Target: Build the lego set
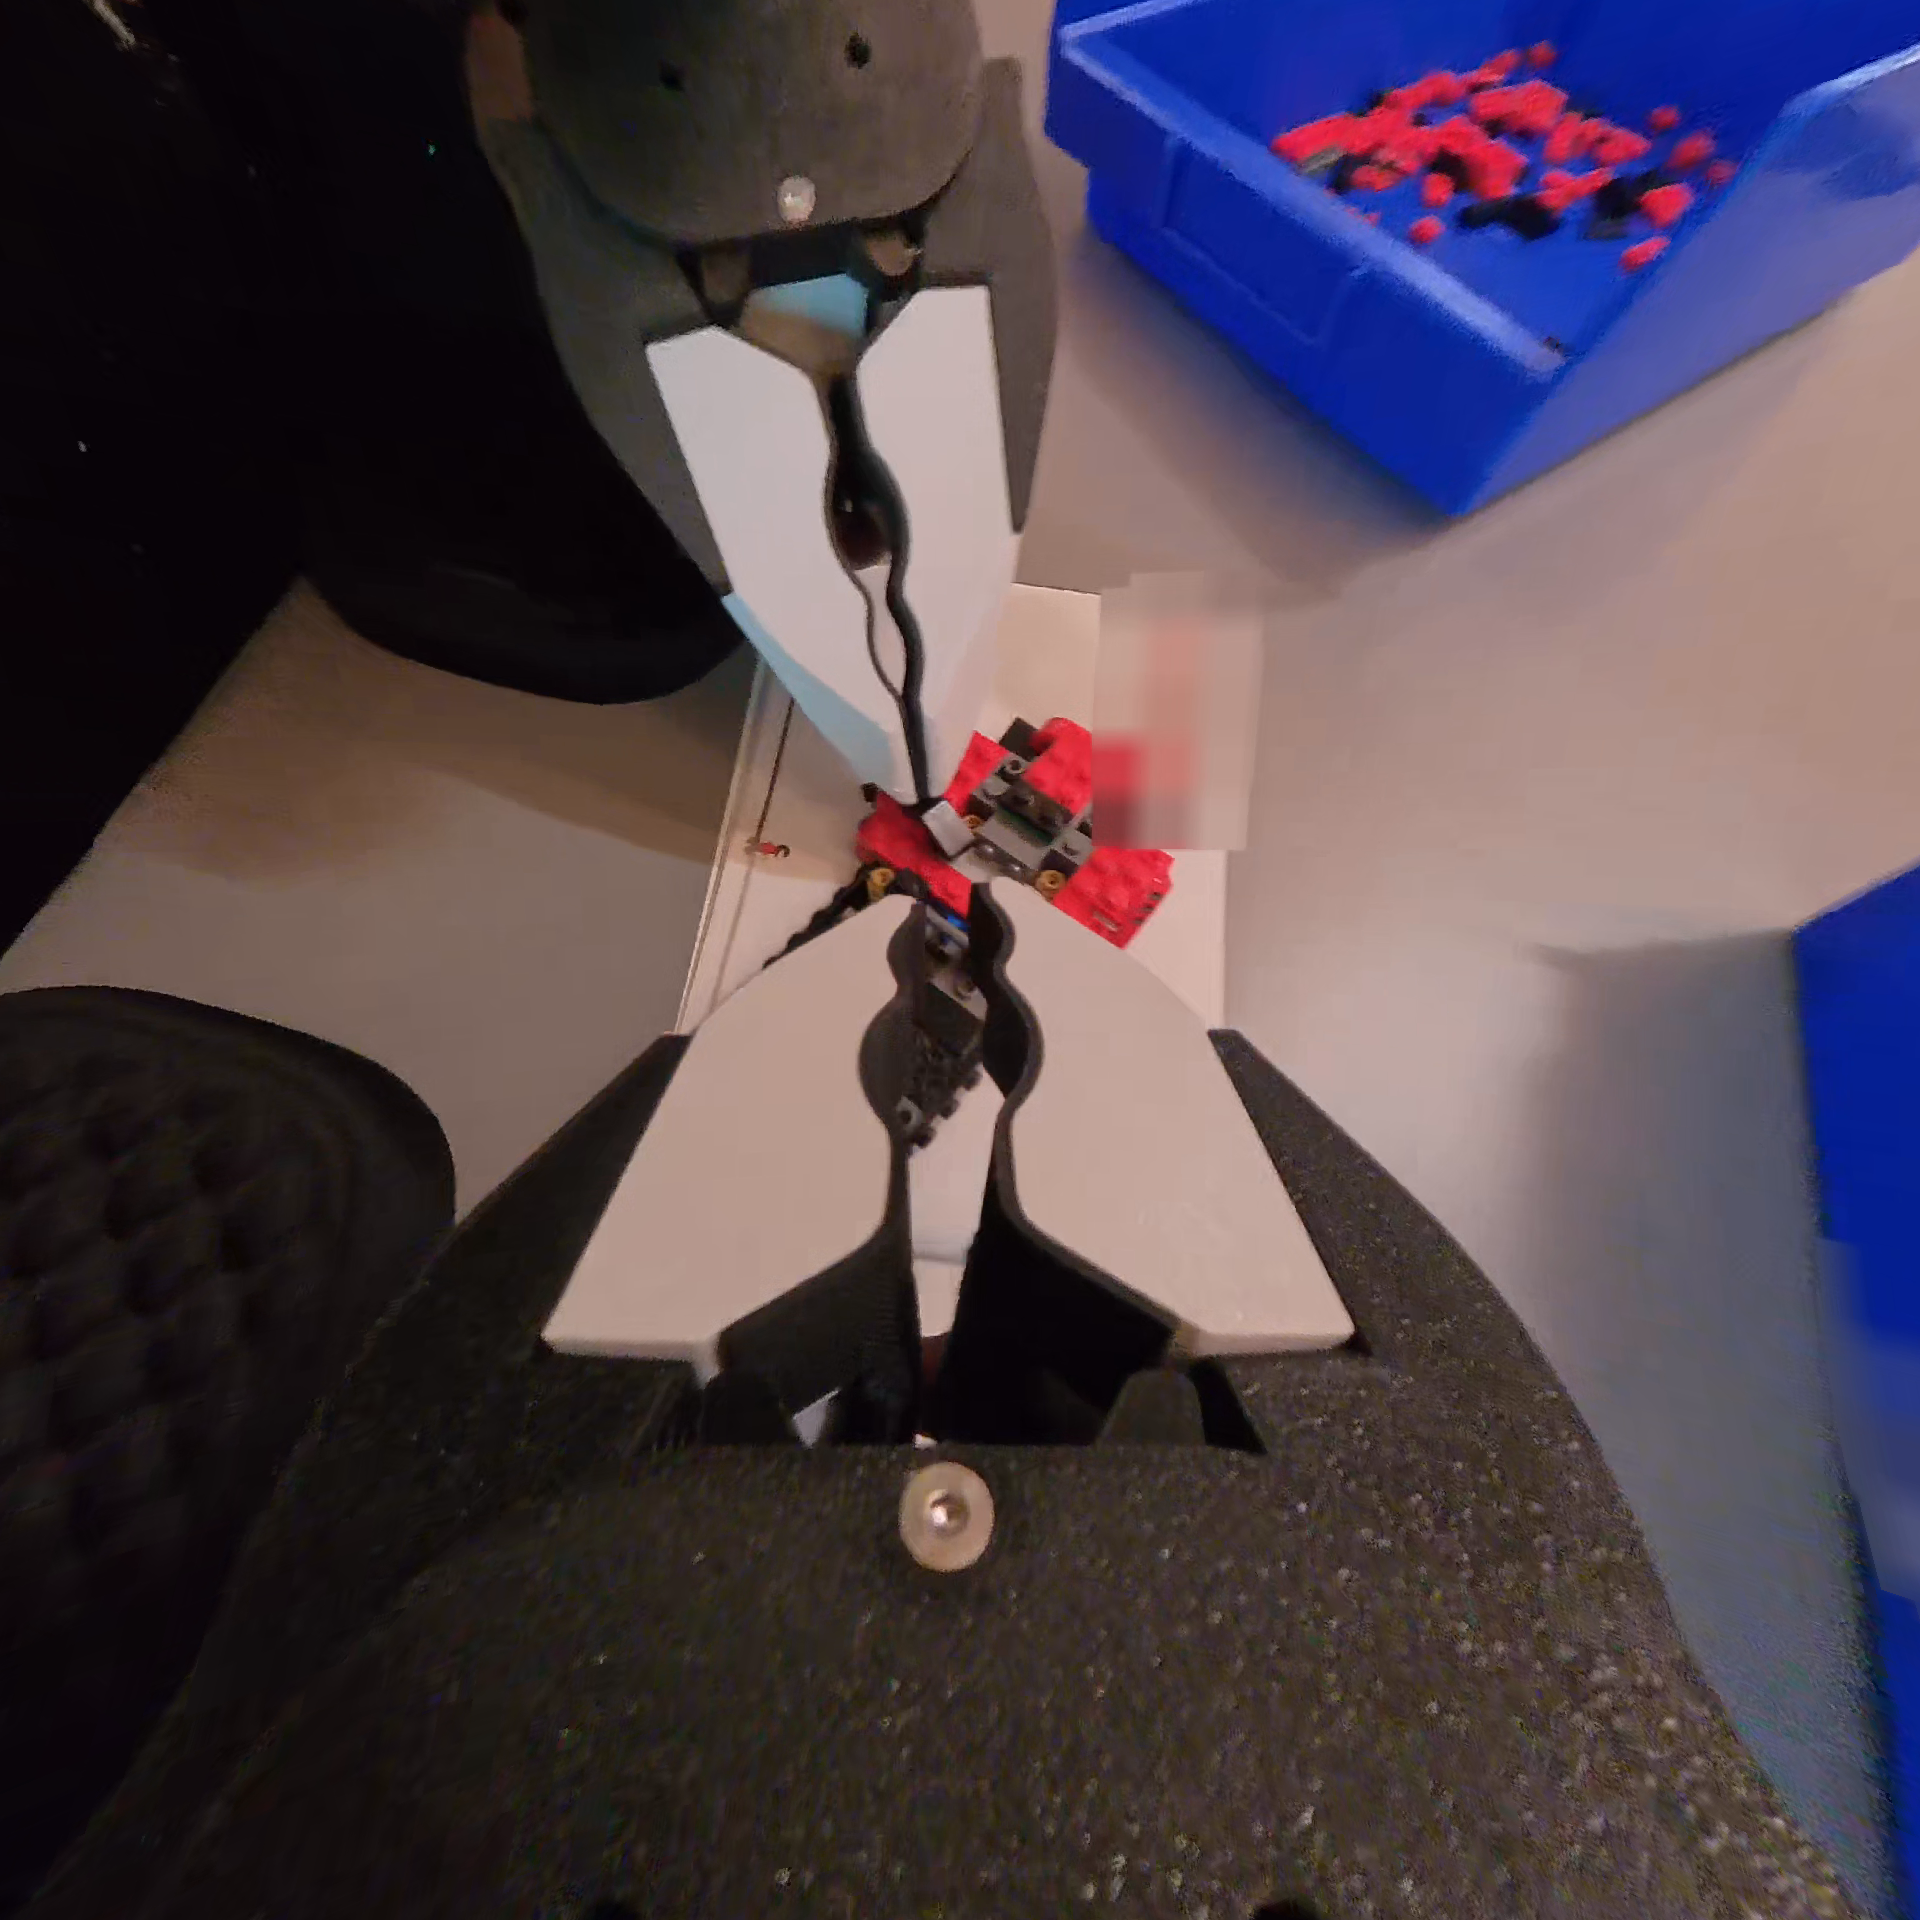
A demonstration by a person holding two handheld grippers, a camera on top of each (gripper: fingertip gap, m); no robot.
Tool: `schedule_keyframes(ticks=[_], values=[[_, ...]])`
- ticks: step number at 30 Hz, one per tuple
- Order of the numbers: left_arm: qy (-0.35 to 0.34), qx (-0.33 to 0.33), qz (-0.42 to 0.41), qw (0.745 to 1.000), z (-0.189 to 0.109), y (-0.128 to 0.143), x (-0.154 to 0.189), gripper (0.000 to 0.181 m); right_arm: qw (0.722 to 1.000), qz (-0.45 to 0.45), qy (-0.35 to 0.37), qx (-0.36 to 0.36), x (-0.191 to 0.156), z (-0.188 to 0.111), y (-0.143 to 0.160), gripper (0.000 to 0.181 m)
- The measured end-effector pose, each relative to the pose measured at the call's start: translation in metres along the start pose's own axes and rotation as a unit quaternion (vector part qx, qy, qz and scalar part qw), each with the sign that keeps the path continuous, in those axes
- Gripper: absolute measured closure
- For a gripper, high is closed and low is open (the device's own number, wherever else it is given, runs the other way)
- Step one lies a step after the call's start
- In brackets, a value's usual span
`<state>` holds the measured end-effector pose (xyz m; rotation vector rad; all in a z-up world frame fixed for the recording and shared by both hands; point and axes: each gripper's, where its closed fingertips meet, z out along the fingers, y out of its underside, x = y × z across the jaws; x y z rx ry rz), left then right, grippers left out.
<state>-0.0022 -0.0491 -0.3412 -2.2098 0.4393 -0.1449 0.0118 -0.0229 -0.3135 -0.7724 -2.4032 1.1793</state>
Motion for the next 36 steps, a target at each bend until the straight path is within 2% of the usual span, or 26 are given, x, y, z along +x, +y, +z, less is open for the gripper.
schedule_keyframes(ticks=[3, 8, 10, 13, 18, 26, 31, 36], values=[[0.0, 0.0, -0.001, 1.0, 0.0, 0.0, 0.0, 0.181, 0.999, -0.029, -0.018, -0.032, 0.005, 0.004, 0.004, 0.171], [-0.001, 0.0, -0.001, 1.0, 0.0, 0.0, 0.0, 0.181, 0.998, -0.021, 0.062, 0.02, 0.055, -0.046, -0.026, 0.175], [-0.003, 0.0, 0.001, 1.0, 0.0, 0.0, 0.0, 0.181, 0.997, -0.028, 0.075, 0.023, 0.062, -0.061, -0.034, 0.174], [-0.003, -0.001, 0.001, 1.0, 0.0, 0.0, 0.0, 0.181, 0.995, -0.061, 0.075, 0.003, 0.056, -0.065, -0.035, 0.173], [-0.003, 0.0, 0.0, 1.0, 0.0, 0.0, 0.0, 0.181, 0.996, -0.081, 0.027, 0.0, 0.04, -0.056, -0.034, 0.172], [-0.002, 0.0, -0.001, 1.0, 0.0, 0.0, -0.001, 0.181, 0.987, -0.115, -0.108, -0.017, 0.023, -0.032, -0.03, 0.168], [-0.002, 0.0, 0.0, 1.0, 0.0, 0.0, -0.001, 0.181, 0.972, -0.146, -0.172, -0.071, 0.011, 0.003, -0.012, 0.168], [-0.002, 0.0, -0.002, 1.0, 0.0, 0.0, -0.001, 0.181, 0.959, -0.179, -0.205, -0.077, -0.003, 0.027, -0.005, 0.17]])
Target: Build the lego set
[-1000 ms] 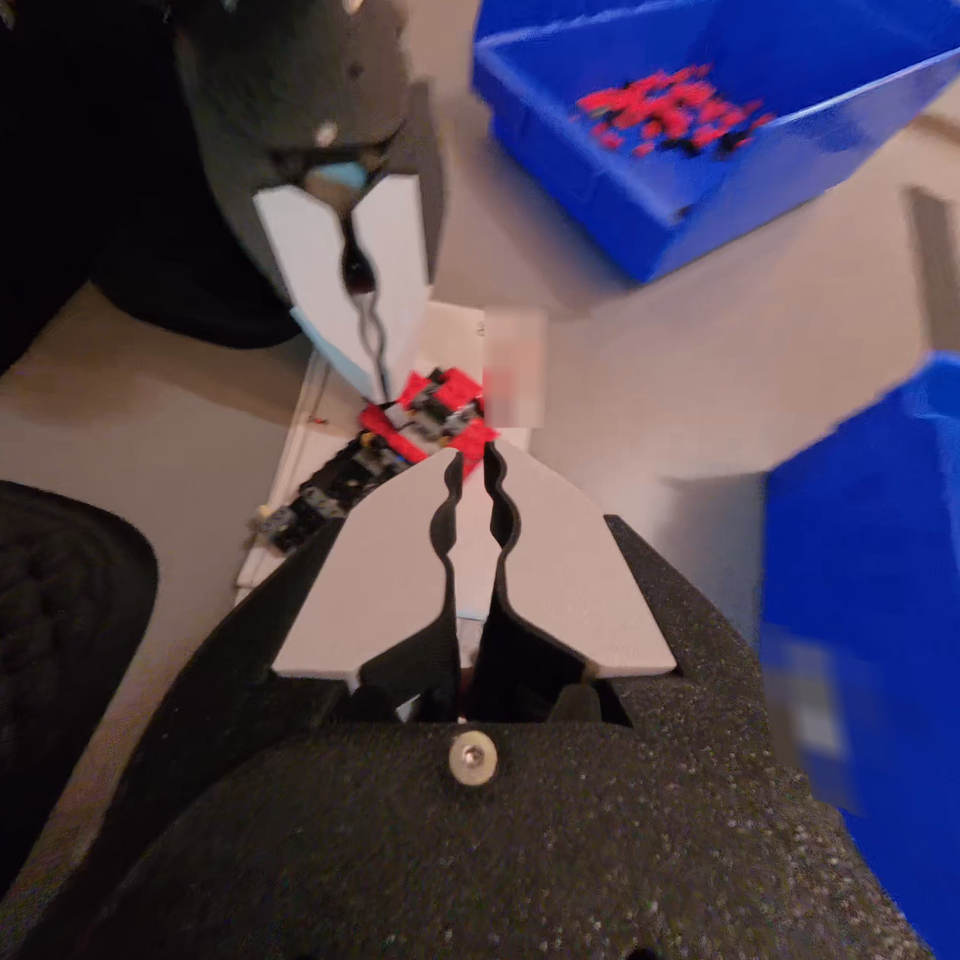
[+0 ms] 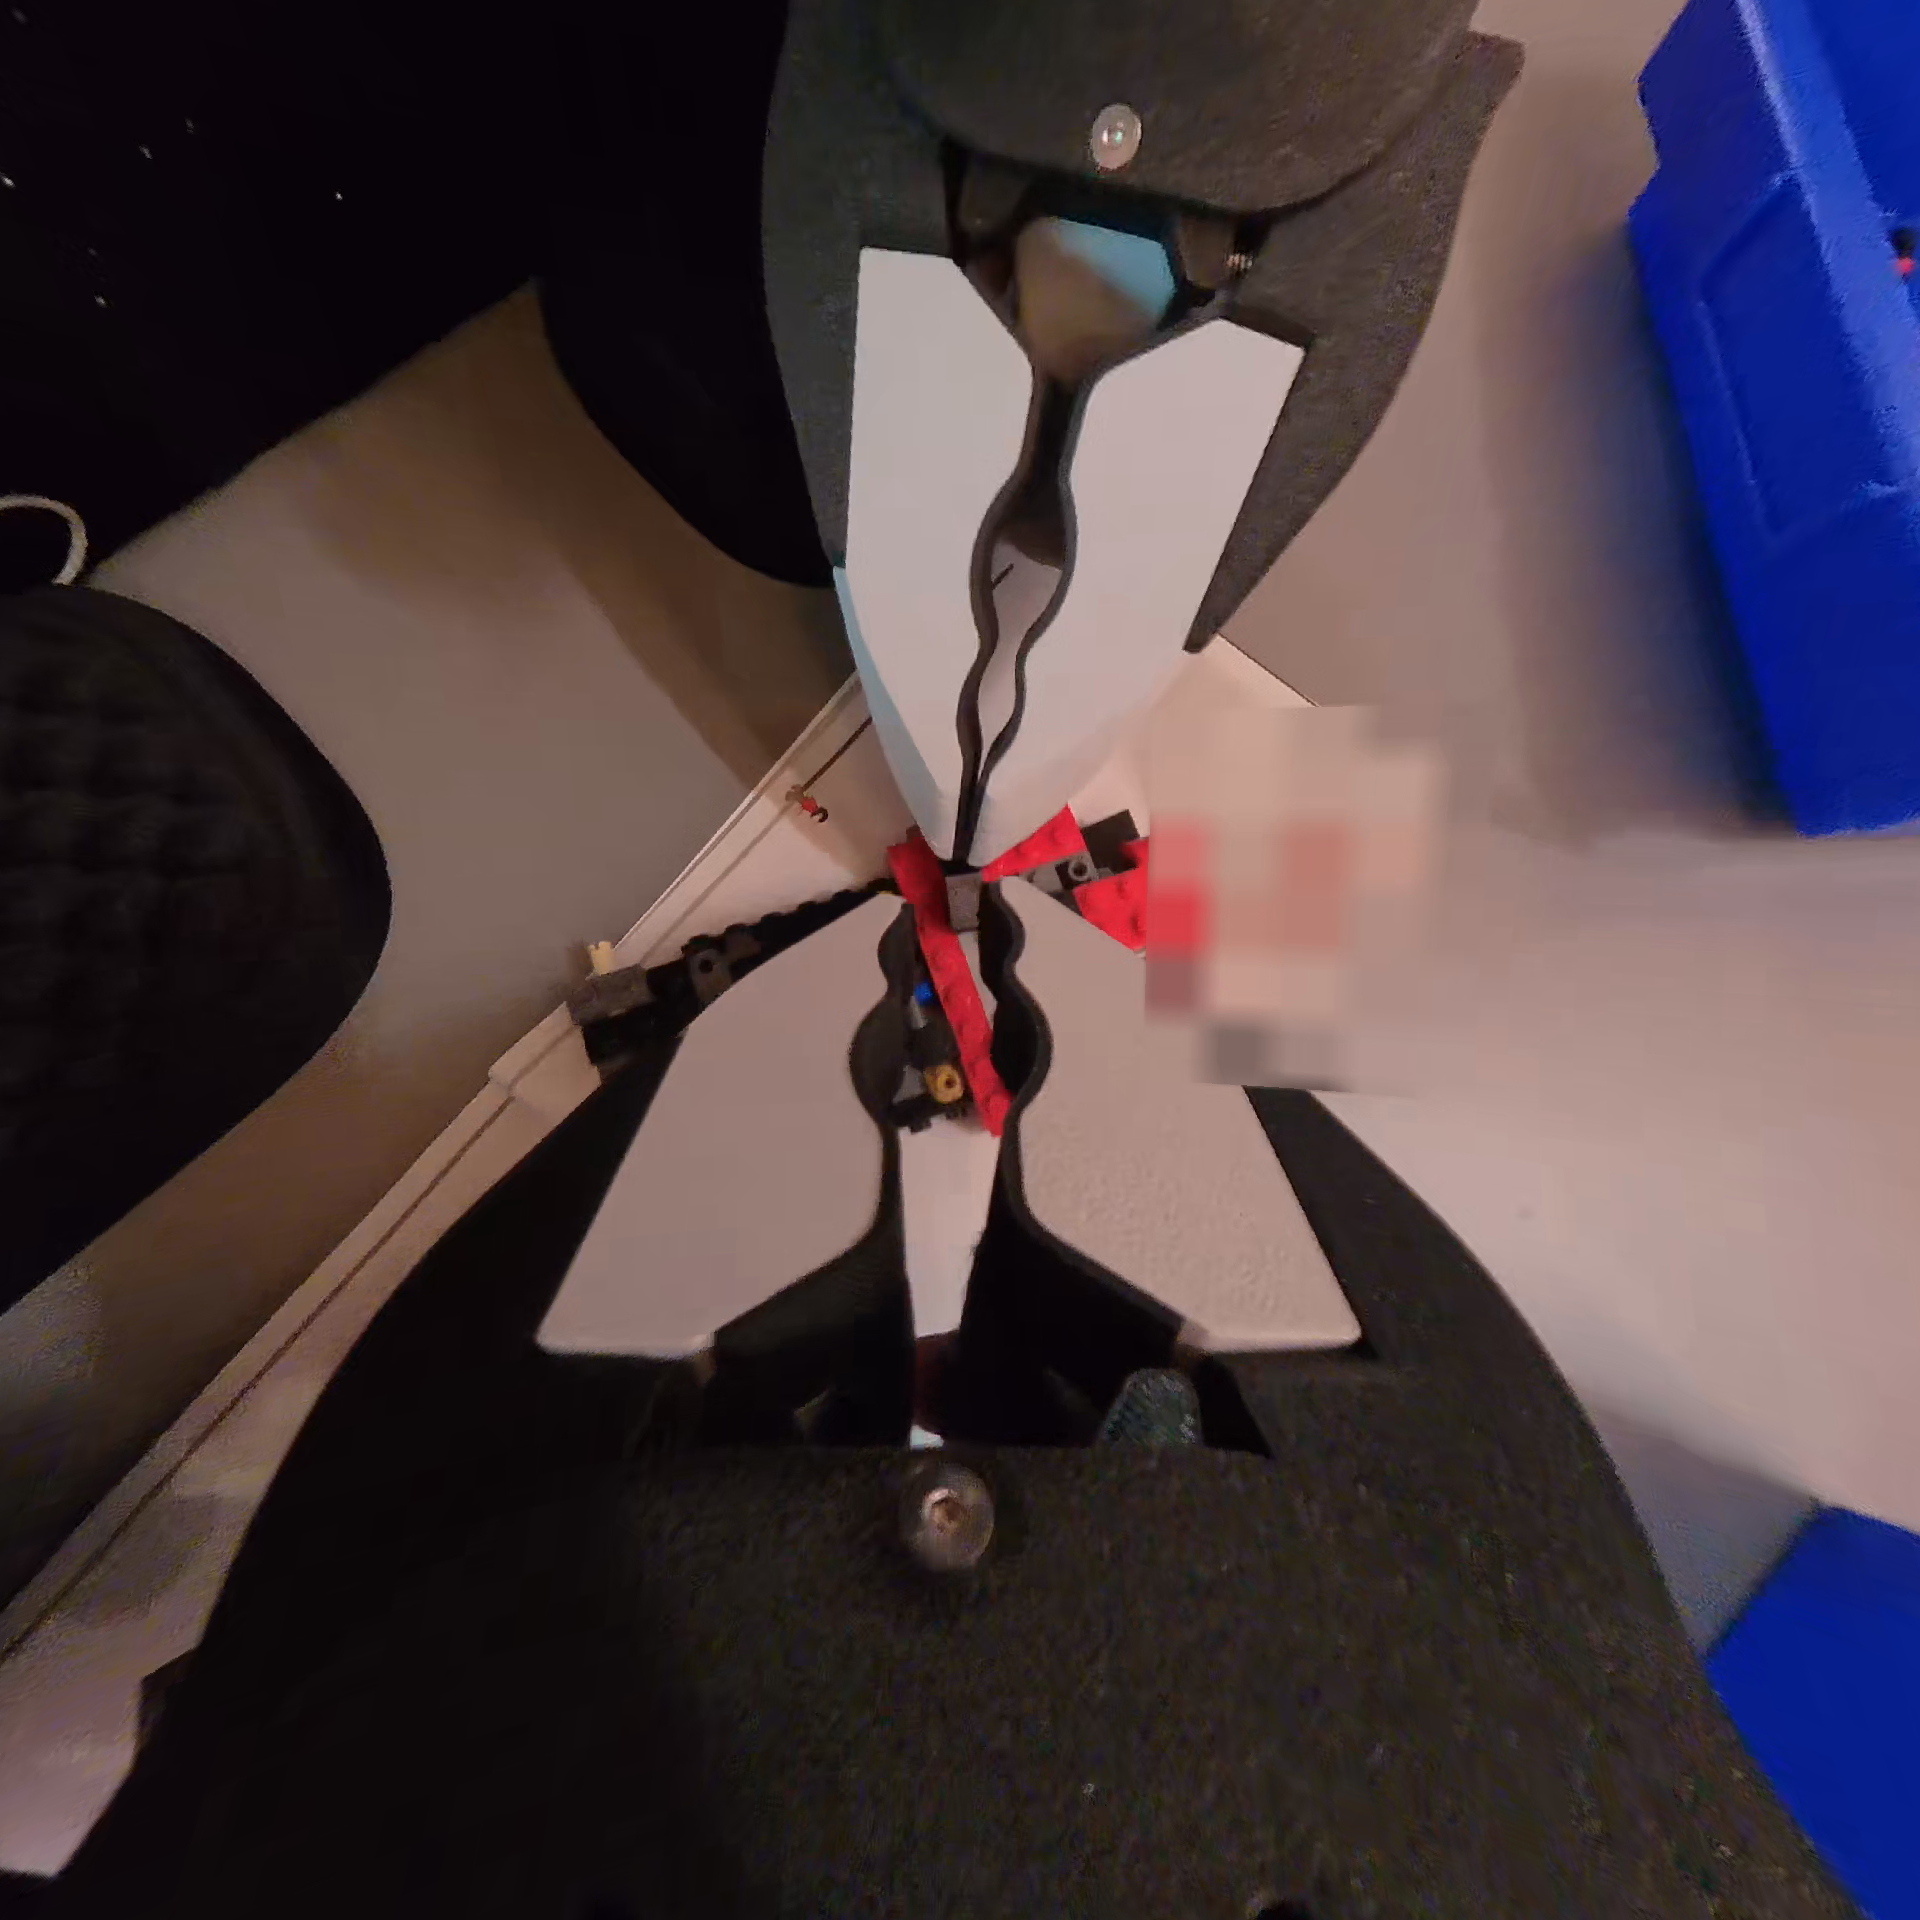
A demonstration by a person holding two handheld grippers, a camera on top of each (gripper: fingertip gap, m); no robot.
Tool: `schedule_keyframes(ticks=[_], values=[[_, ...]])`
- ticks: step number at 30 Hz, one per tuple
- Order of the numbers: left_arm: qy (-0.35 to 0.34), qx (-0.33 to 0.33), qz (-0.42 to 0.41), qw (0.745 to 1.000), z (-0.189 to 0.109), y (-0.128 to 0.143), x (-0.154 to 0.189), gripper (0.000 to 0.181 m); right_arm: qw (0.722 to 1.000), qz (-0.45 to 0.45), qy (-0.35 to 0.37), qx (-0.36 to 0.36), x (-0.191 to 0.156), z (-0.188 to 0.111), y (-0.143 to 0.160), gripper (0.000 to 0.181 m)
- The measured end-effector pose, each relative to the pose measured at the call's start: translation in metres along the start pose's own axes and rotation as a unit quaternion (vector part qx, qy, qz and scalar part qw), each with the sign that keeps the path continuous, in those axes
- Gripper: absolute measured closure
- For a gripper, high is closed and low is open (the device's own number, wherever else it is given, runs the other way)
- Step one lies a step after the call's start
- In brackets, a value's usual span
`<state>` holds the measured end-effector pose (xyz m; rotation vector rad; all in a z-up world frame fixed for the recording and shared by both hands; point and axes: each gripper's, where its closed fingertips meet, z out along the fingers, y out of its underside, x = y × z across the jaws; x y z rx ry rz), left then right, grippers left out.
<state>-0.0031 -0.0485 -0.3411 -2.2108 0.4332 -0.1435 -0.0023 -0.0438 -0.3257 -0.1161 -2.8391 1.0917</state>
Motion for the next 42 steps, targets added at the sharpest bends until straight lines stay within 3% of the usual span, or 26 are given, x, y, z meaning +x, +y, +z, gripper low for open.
schedule_keyframes(ticks=[11, 14, 17, 27, 42], values=[[-0.003, 0.002, -0.001, 1.0, 0.0, 0.0, -0.001, 0.181, 0.999, -0.024, 0.0, -0.04, 0.003, 0.019, 0.008, 0.176], [-0.022, 0.021, -0.007, 1.0, -0.005, -0.005, -0.006, 0.162, 0.999, -0.028, 0.002, -0.037, 0.003, 0.017, 0.008, 0.179], [-0.029, 0.053, -0.027, 0.998, -0.019, -0.011, -0.009, 0.16, 0.999, -0.03, 0.0, -0.037, 0.002, 0.017, 0.008, 0.181], [-0.03, -0.013, -0.026, 0.999, -0.018, 0.015, -0.005, 0.163, 0.998, -0.032, 0.006, -0.047, 0.006, 0.014, 0.004, 0.173], [-0.04, -0.026, -0.024, 0.999, -0.013, 0.02, -0.007, 0.174, 0.994, -0.051, -0.013, -0.098, 0.004, 0.019, 0.007, 0.174]])
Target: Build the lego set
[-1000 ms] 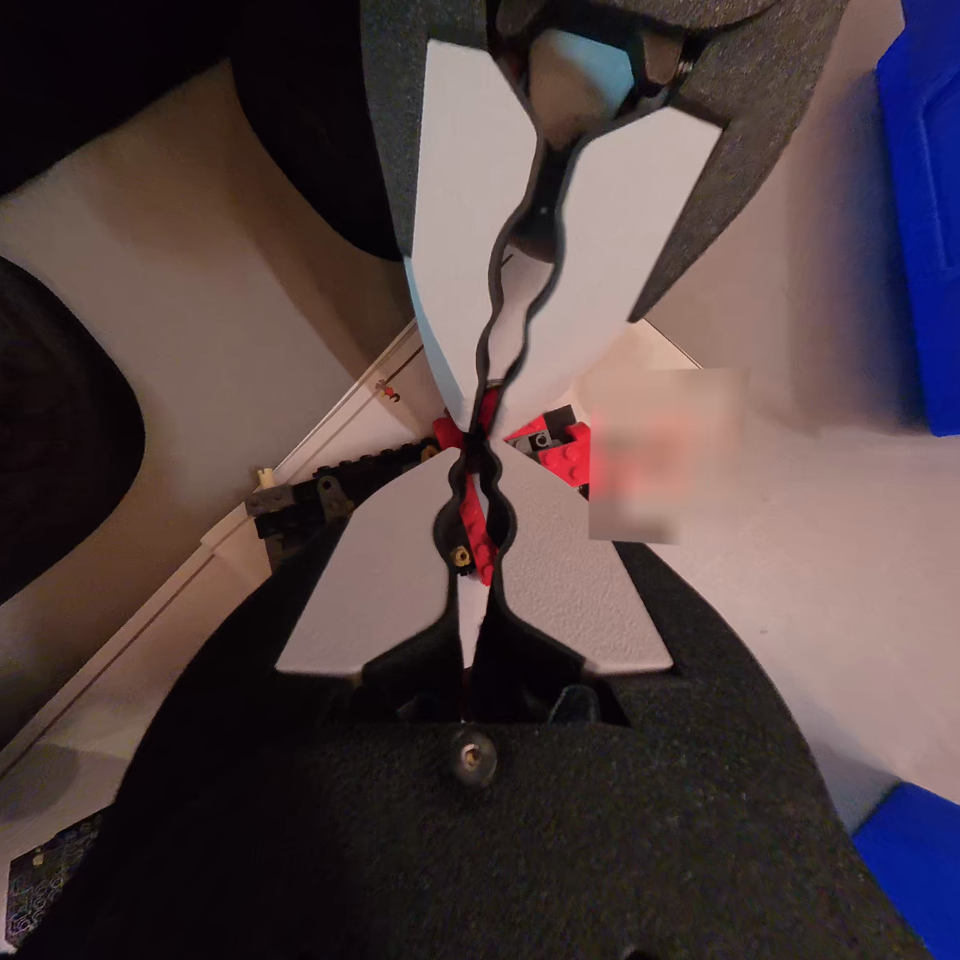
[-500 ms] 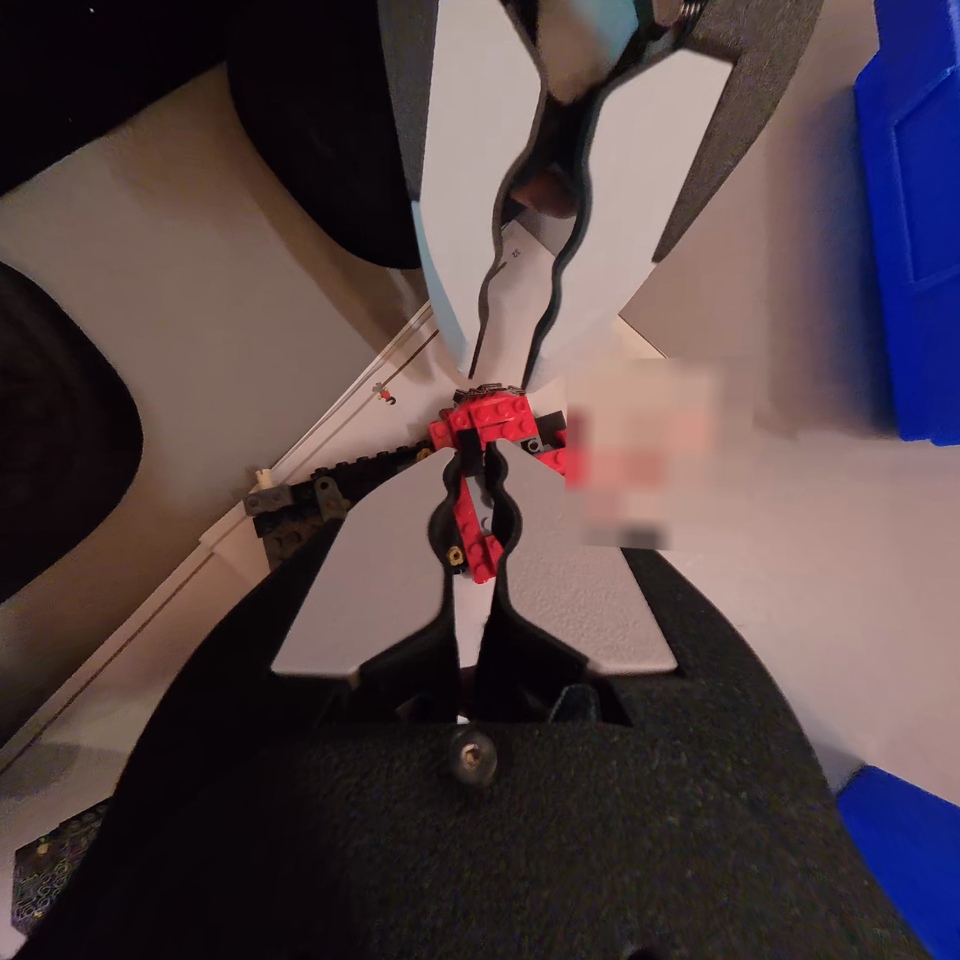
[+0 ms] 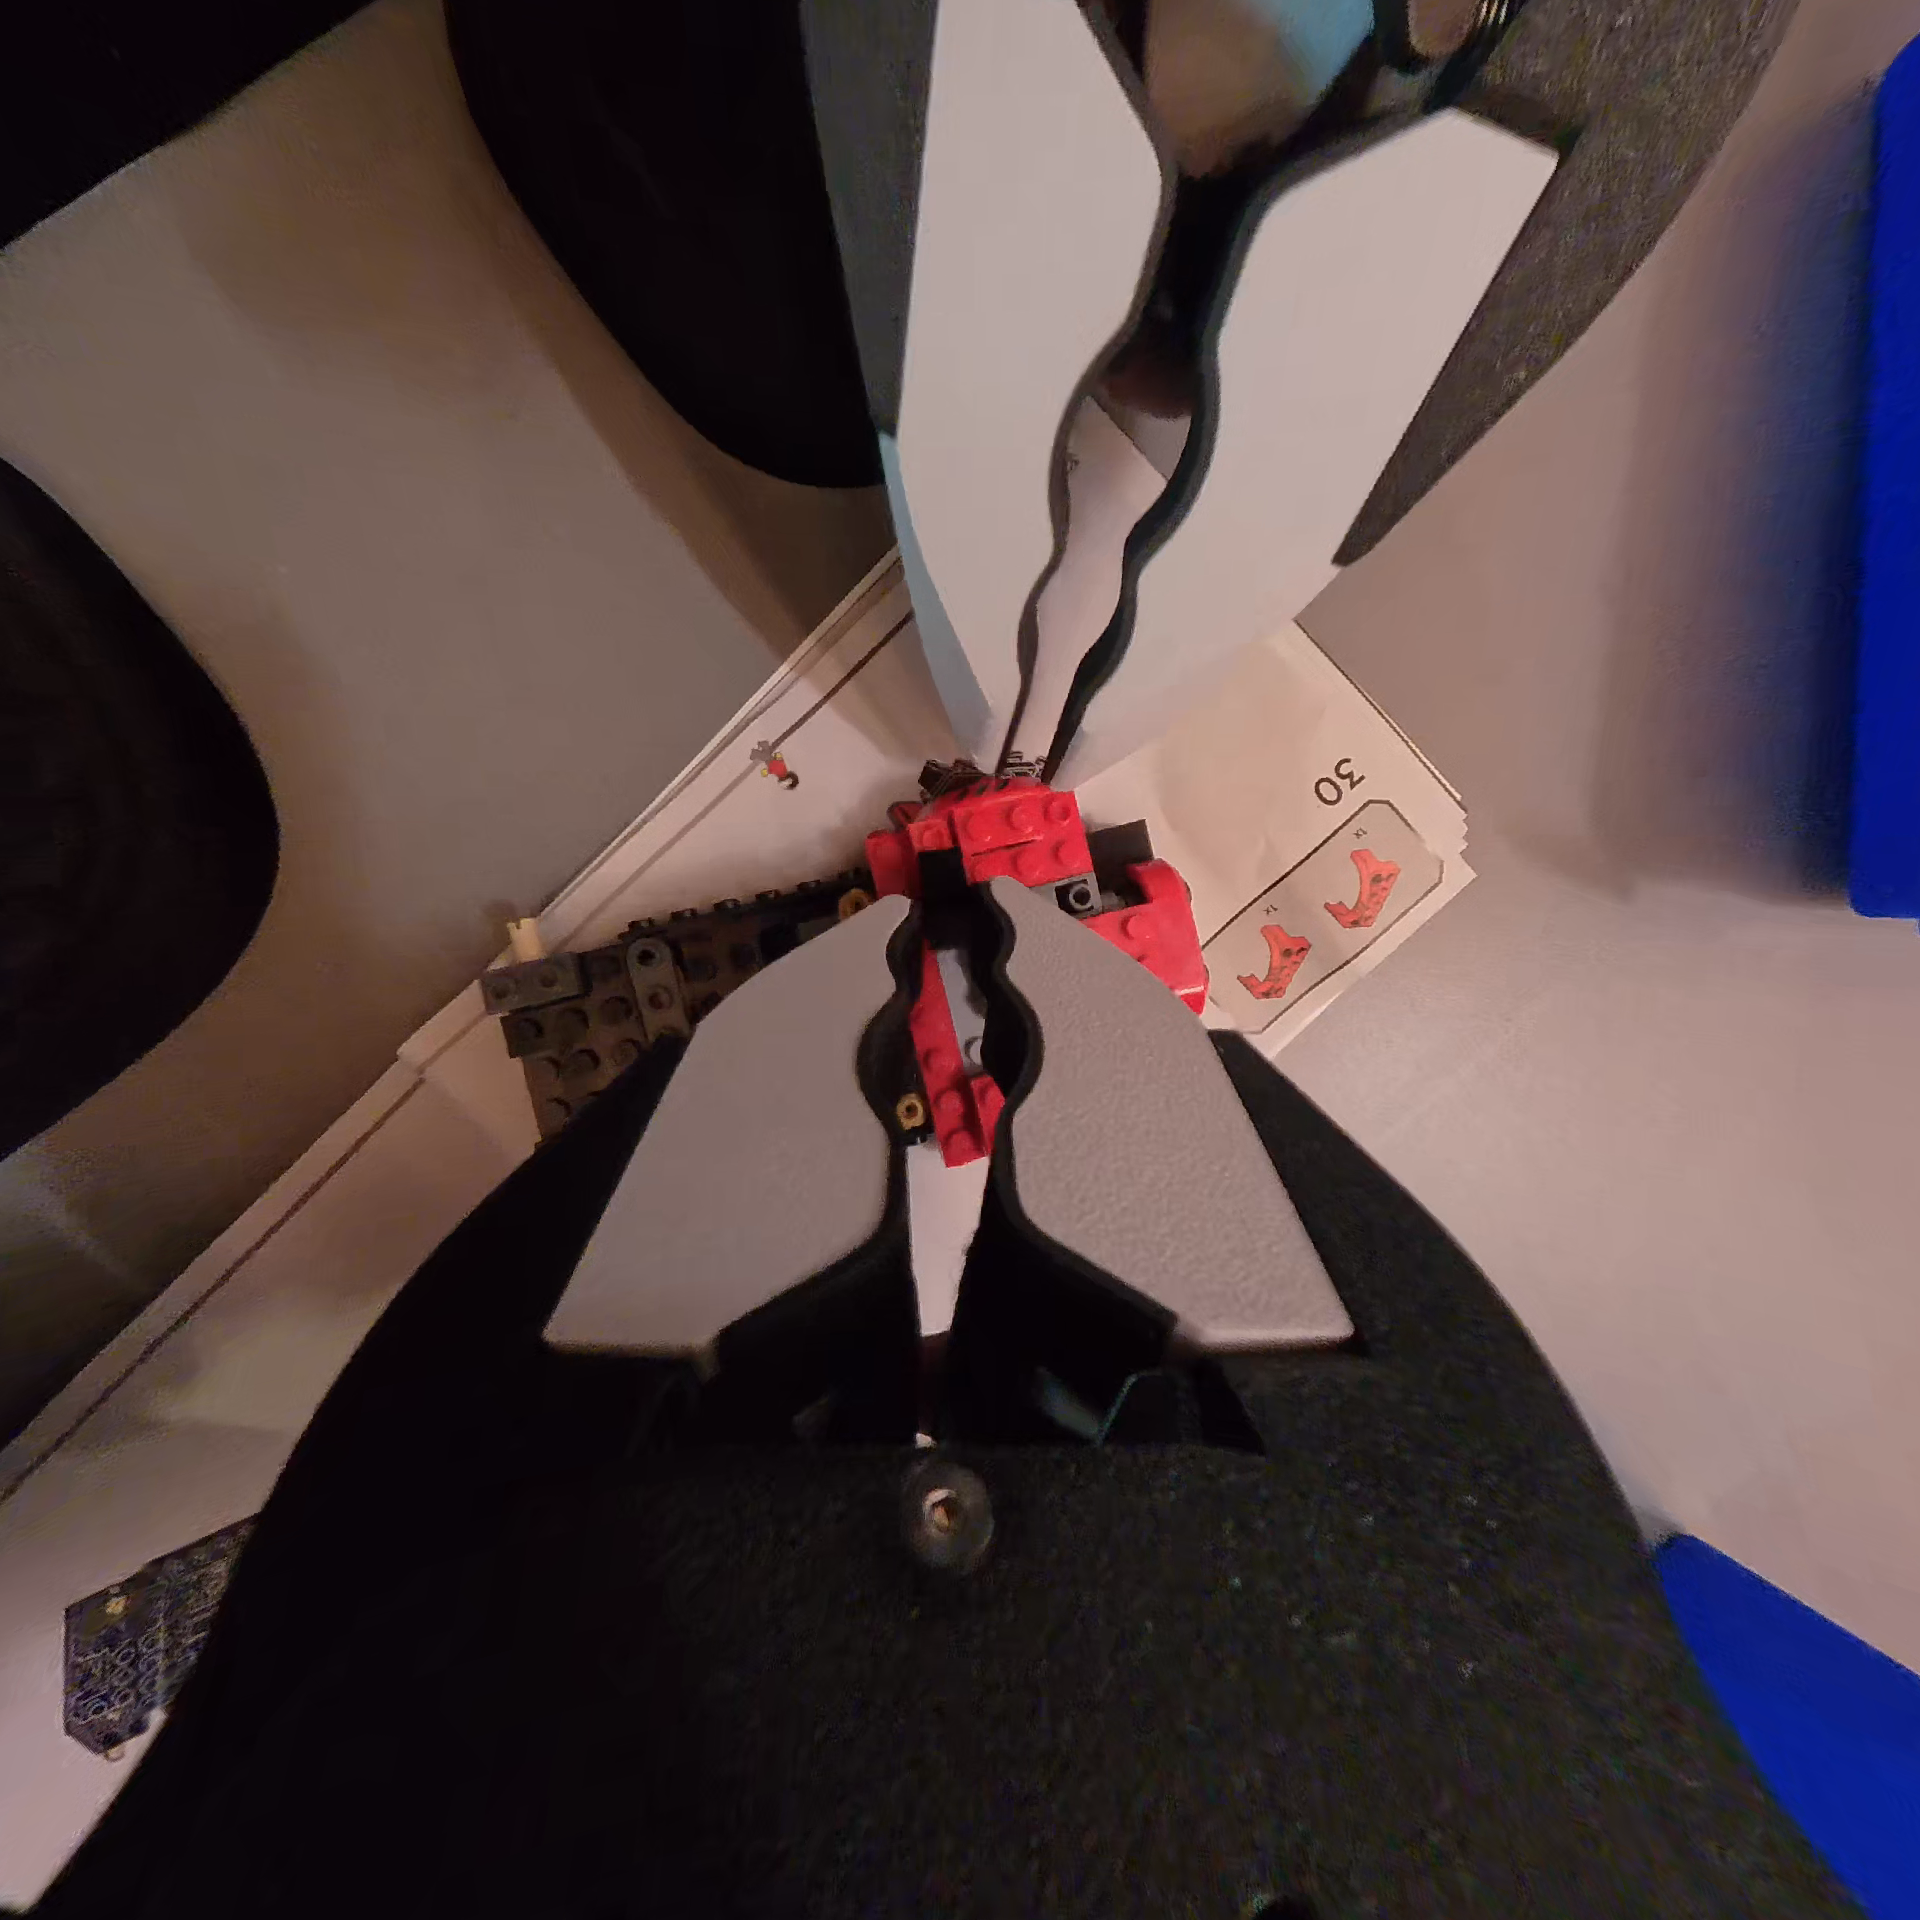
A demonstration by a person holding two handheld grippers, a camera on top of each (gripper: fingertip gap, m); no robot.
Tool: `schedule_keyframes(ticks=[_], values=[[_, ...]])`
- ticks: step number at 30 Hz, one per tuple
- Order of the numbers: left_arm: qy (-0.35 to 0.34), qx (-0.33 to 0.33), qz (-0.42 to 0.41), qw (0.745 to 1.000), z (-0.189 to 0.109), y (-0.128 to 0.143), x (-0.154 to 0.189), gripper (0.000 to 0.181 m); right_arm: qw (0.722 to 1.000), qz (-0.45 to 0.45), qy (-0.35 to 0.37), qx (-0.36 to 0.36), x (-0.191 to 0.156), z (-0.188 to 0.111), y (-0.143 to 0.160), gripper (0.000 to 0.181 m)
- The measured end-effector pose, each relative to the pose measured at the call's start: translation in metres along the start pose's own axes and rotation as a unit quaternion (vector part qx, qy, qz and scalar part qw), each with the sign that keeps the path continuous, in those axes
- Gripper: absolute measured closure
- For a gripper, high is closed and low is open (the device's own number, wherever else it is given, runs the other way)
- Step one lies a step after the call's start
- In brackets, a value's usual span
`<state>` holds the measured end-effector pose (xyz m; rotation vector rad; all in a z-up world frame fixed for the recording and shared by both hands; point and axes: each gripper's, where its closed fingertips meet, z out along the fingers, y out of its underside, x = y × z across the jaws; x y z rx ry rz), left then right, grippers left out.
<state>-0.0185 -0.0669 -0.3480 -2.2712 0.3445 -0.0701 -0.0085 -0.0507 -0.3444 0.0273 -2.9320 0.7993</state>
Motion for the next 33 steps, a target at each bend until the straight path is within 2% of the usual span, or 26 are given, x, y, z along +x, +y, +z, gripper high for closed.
schedule_keyframes(ticks=[5, 12, 19, 24, 28, 33], values=[[0.005, 0.003, -0.009, 1.0, 0.0, 0.0, -0.001, 0.175, 1.0, -0.012, 0.016, 0.001, 0.004, -0.006, -0.003, 0.173], [0.008, 0.033, -0.026, 0.999, -0.006, -0.006, -0.003, 0.175, 0.999, -0.028, -0.01, -0.033, 0.009, 0.002, 0.001, 0.174], [0.015, 0.033, -0.023, 0.999, -0.006, -0.007, -0.001, 0.177, 0.999, -0.024, -0.018, -0.039, 0.009, 0.003, 0.001, 0.174], [0.033, 0.064, -0.007, 0.997, -0.004, -0.024, 0.004, 0.18, 0.999, -0.017, -0.027, -0.037, 0.009, 0.003, 0.001, 0.174], [0.032, 0.03, 0.006, 0.999, 0.007, -0.02, 0.005, 0.181, 0.999, -0.018, -0.029, -0.035, 0.009, 0.004, 0.001, 0.173], [0.041, 0.026, -0.008, 0.999, 0.009, -0.019, 0.004, 0.181, 0.999, -0.019, -0.032, -0.031, 0.009, 0.004, 0.001, 0.174]])
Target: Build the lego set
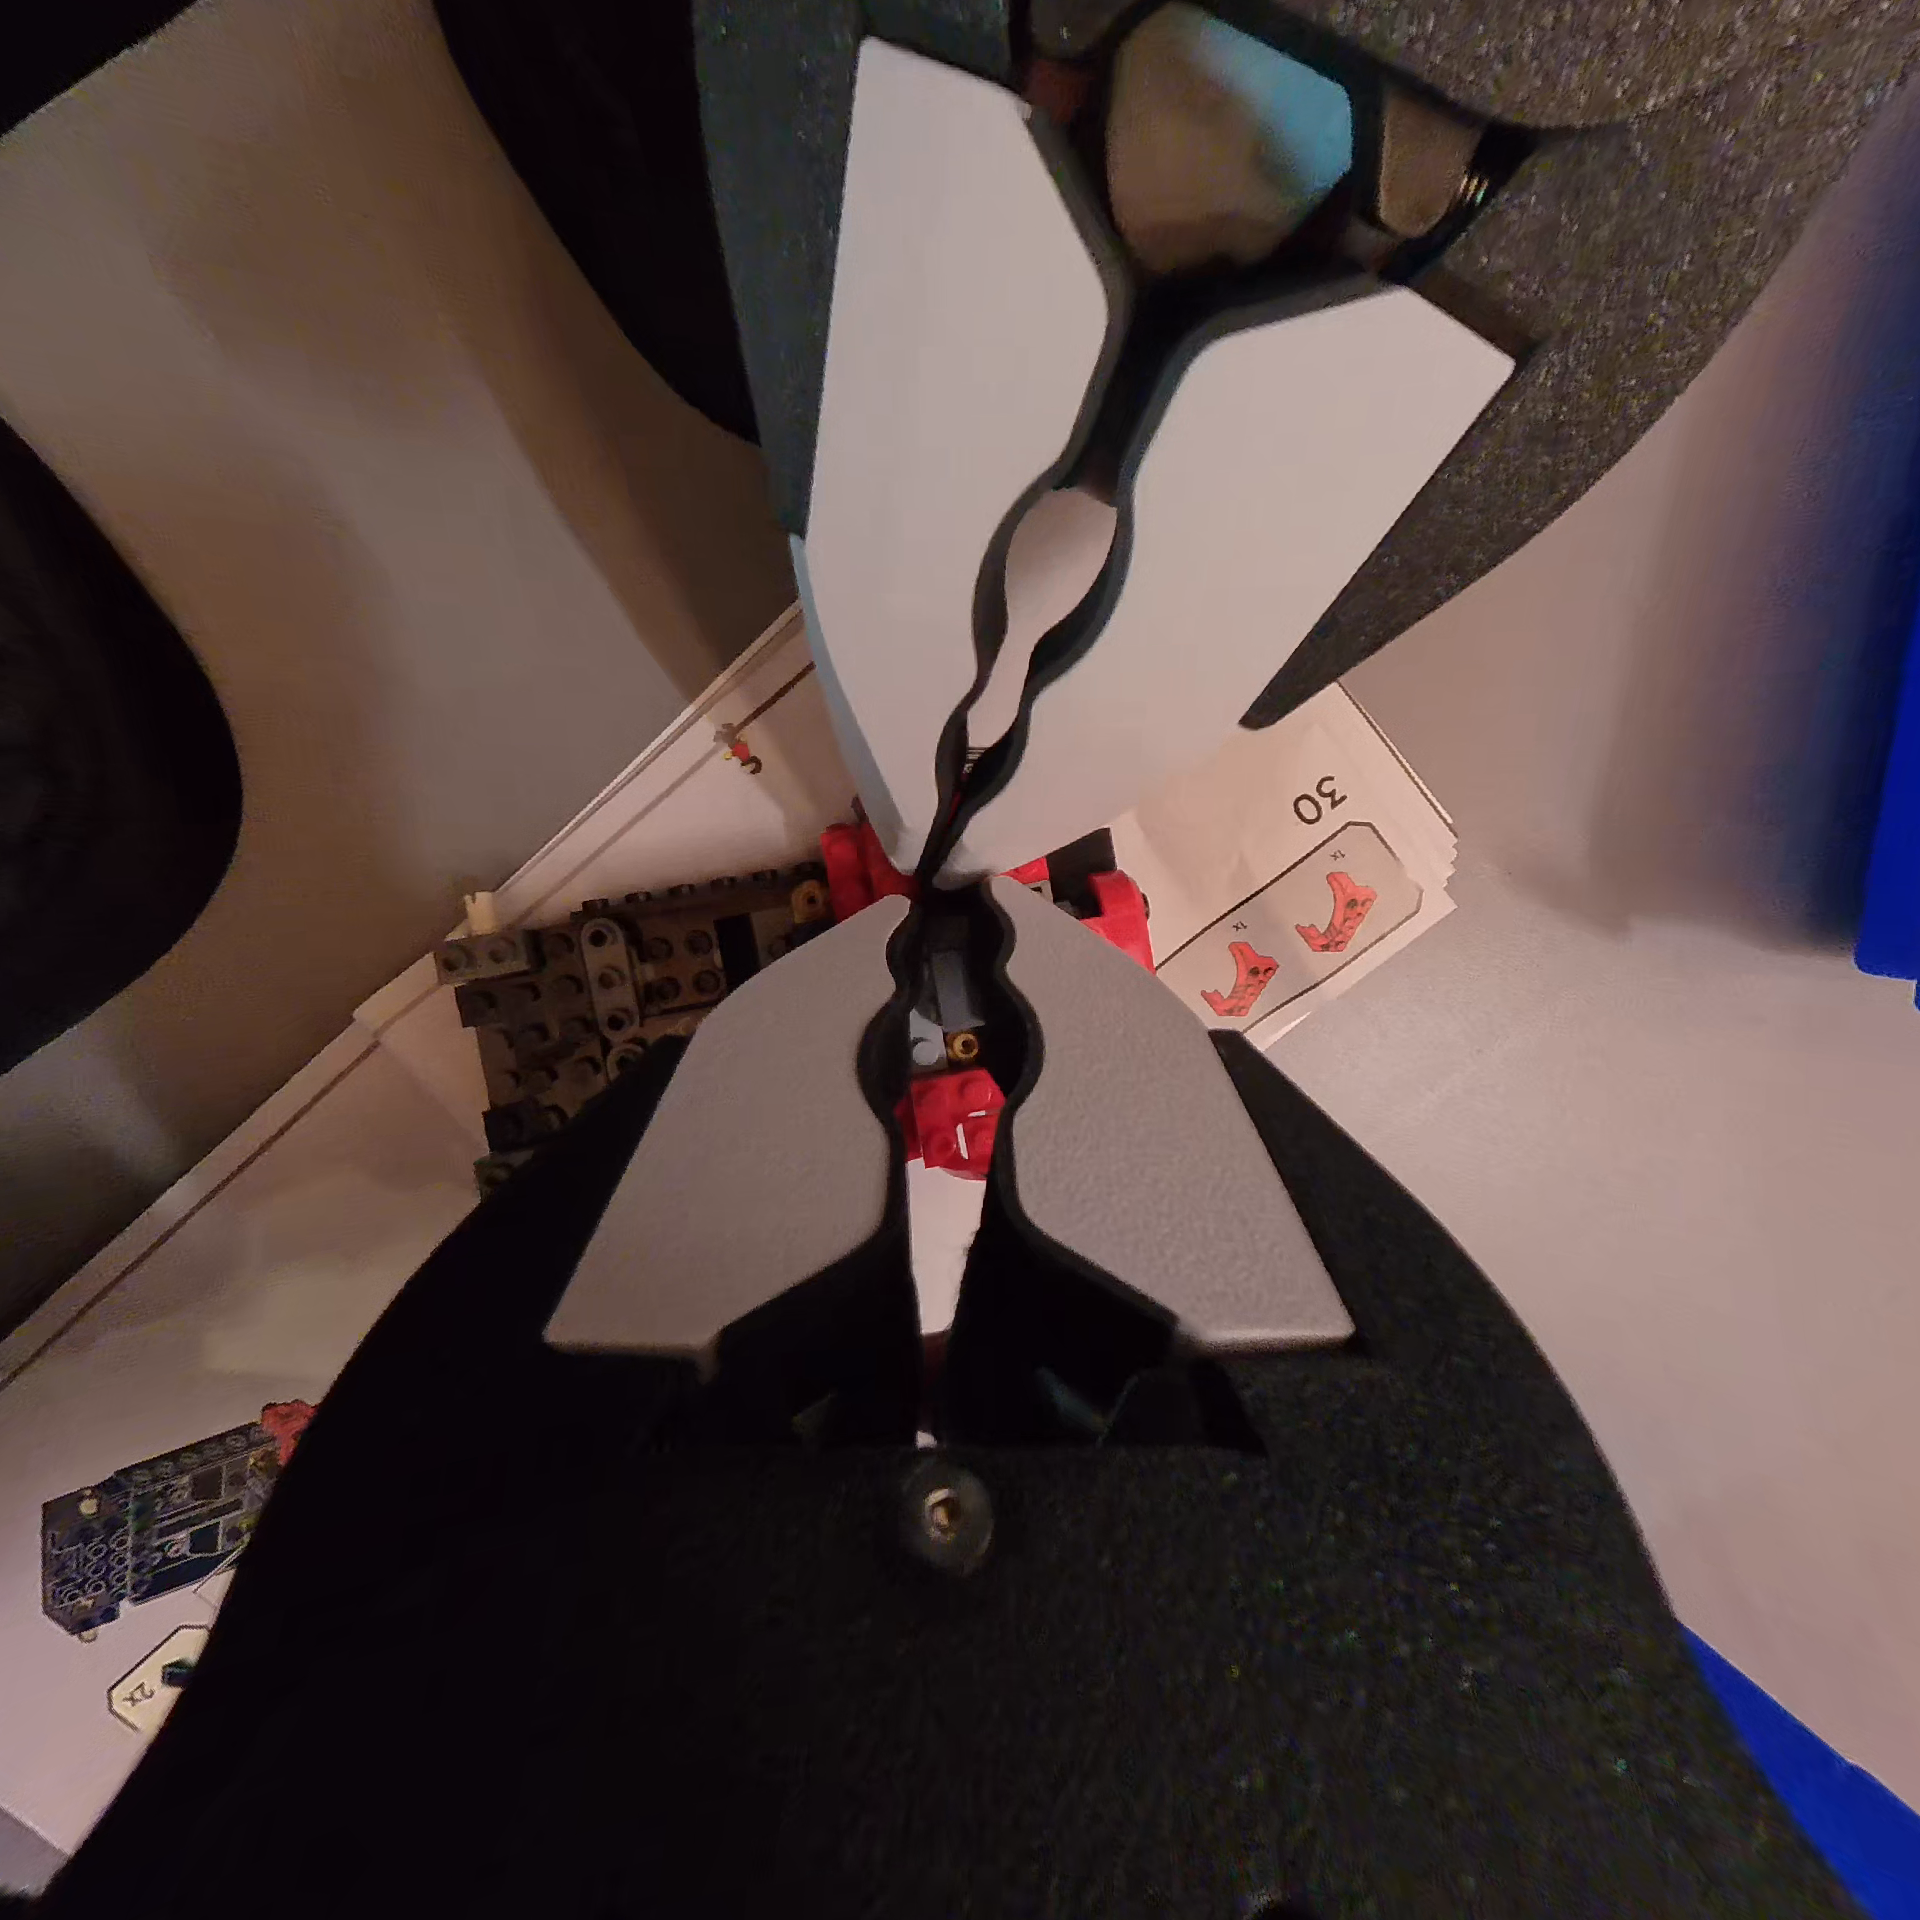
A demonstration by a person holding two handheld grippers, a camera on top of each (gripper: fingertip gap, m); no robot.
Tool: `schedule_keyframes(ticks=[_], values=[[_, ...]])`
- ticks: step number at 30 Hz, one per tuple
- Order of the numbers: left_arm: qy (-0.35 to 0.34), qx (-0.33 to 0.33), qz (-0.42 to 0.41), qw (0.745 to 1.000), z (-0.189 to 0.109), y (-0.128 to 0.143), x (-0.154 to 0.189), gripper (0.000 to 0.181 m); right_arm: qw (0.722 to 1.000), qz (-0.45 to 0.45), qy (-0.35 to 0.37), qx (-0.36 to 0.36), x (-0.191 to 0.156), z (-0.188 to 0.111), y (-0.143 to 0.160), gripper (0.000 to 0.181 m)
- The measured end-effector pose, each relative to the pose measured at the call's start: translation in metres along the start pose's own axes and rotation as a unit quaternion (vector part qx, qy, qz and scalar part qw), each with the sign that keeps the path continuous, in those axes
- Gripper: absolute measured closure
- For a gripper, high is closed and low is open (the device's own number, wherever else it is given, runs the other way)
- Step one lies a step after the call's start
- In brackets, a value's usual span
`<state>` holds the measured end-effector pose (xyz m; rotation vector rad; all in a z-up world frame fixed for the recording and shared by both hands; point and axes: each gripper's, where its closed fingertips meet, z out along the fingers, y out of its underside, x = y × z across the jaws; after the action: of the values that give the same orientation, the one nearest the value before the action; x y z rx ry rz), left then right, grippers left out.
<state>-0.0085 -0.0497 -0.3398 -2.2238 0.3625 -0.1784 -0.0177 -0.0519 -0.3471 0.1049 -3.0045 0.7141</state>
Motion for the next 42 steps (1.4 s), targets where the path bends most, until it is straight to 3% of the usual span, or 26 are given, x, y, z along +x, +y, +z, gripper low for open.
schedule_keyframes(ticks=[6, 13, 26, 42], values=[[-0.003, -0.005, -0.016, 1.0, 0.0, 0.002, -0.003, 0.181, 0.999, 0.032, 0.031, 0.024, 0.004, -0.009, 0.003, 0.169], [-0.001, -0.007, -0.017, 1.0, 0.0, 0.002, -0.003, 0.181, 0.992, 0.068, 0.06, 0.091, -0.001, -0.01, -0.001, 0.181], [0.006, -0.02, -0.014, 1.0, 0.002, 0.001, 0.0, 0.181, 0.991, 0.094, 0.062, 0.067, -0.003, -0.005, 0.003, 0.181], [0.026, -0.011, -0.038, 0.999, 0.002, 0.0, 0.0, 0.181, 0.977, 0.213, 0.022, -0.006, -0.004, -0.005, 0.005, 0.181]])
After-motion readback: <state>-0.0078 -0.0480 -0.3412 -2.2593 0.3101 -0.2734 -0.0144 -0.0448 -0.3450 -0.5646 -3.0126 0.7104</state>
